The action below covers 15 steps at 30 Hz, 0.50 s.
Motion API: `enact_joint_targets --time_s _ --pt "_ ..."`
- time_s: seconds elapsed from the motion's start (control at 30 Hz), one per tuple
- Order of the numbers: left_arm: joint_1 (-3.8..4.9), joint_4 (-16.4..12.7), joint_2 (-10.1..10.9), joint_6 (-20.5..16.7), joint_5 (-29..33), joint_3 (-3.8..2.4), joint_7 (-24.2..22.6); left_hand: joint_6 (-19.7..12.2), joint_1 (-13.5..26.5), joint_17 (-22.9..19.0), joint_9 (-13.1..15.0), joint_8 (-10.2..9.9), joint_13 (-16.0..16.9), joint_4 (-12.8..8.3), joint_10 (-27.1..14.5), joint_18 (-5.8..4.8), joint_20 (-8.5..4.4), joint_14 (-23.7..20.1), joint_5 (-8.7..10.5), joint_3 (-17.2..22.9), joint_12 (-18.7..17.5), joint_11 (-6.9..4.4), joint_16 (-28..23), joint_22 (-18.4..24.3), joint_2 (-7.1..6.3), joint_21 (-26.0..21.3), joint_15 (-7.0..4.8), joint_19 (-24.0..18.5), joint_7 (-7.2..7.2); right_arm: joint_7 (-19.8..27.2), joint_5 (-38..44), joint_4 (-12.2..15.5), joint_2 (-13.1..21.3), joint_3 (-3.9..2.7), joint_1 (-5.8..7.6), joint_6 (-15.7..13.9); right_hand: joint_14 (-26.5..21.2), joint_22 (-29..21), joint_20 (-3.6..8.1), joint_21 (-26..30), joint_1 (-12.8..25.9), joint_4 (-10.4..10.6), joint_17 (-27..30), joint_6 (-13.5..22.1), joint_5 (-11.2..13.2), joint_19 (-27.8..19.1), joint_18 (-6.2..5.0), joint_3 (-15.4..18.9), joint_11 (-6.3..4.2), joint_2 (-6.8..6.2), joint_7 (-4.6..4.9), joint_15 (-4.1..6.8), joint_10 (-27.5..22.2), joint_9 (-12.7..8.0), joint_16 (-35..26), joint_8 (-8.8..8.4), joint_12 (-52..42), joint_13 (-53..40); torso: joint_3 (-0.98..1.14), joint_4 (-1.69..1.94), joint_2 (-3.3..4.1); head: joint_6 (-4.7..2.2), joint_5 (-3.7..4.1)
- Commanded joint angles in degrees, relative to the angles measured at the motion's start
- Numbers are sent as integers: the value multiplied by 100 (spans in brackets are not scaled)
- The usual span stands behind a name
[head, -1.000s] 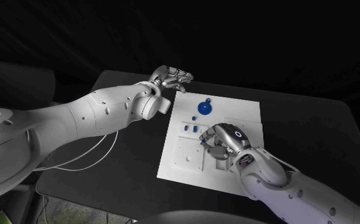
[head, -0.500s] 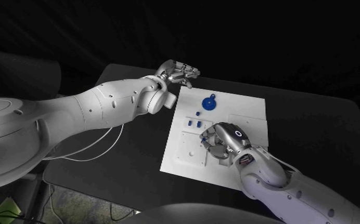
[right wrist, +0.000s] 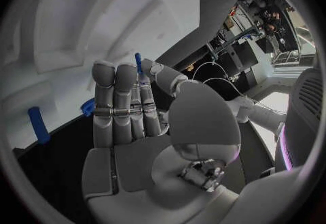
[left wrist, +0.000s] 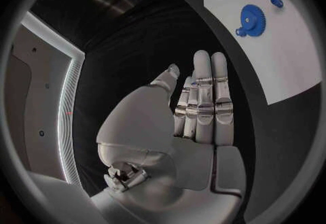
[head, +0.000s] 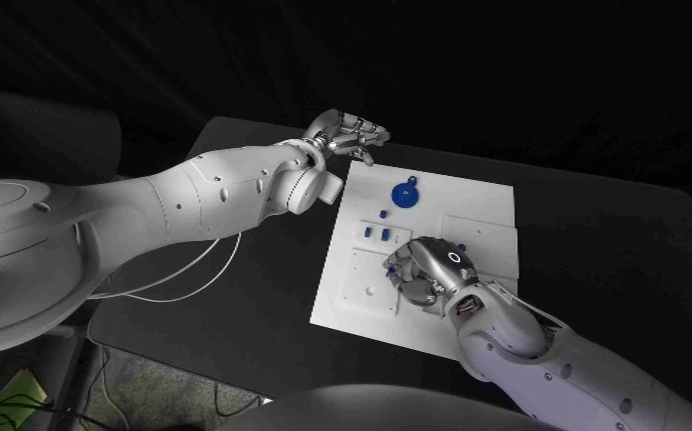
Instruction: Assemble the parts on the task board
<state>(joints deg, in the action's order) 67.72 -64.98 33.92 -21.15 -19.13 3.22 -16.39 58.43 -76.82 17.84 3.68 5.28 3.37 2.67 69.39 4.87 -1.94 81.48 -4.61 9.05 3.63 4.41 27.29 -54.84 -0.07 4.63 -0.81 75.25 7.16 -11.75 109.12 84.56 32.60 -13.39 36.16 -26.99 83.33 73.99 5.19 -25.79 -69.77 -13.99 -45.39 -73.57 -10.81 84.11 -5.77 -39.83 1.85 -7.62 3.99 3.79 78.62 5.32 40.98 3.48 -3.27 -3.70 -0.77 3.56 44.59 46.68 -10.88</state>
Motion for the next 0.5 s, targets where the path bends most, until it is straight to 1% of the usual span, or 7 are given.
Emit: enact_joint_targets --time_s 0.03,0.17,0.23,0.5 --pt "1 -16 -16 83 -77 -3 -50 12 20 6 -4 11 7 -16 -33 -42 30 -20 -8 -20 -14 0 11 -8 47 30 25 -28 0 -59 88 -12 -17 6 -8 164 6 -5 30 31 -50 4 7 -15 0 233 -132 15 -111 11 2 47 155 7 12 21 -28 -4 4 -8 -1 19 -8" --pt "1 -16 -16 87 -82 -4 -52 11 20 6 -4 10 7 -19 -35 -42 30 -20 -10 -20 -14 0 11 -9 48 30 25 -28 0 -107 109 -28 -20 8 -10 231 6 -7 28 36 -45 -3 8 -13 -6 233 -133 14 -109 18 4 46 154 7 13 20 -27 -4 2 -6 -1 31 -7" --pt "1 -16 -14 90 -84 -4 -51 10 21 6 -4 9 7 -24 -37 -42 30 -21 -12 -20 -14 0 11 -11 50 31 25 -28 1 -127 118 -33 -19 9 -11 250 6 -7 28 36 -45 -3 8 -13 -6 233 -133 14 -109 18 4 46 154 7 13 20 -27 -4 5 -5 -2 39 -14" --pt "1 -14 -7 101 -85 -4 -45 10 21 6 -4 9 7 -24 -37 -42 30 -21 -12 -20 -14 0 11 -11 50 31 25 -28 1 -226 184 -36 -26 10 -11 216 5 -4 27 27 -40 -14 10 -12 3 234 -132 15 -109 23 4 46 154 7 11 21 -28 -4 5 -4 -1 43 -20"
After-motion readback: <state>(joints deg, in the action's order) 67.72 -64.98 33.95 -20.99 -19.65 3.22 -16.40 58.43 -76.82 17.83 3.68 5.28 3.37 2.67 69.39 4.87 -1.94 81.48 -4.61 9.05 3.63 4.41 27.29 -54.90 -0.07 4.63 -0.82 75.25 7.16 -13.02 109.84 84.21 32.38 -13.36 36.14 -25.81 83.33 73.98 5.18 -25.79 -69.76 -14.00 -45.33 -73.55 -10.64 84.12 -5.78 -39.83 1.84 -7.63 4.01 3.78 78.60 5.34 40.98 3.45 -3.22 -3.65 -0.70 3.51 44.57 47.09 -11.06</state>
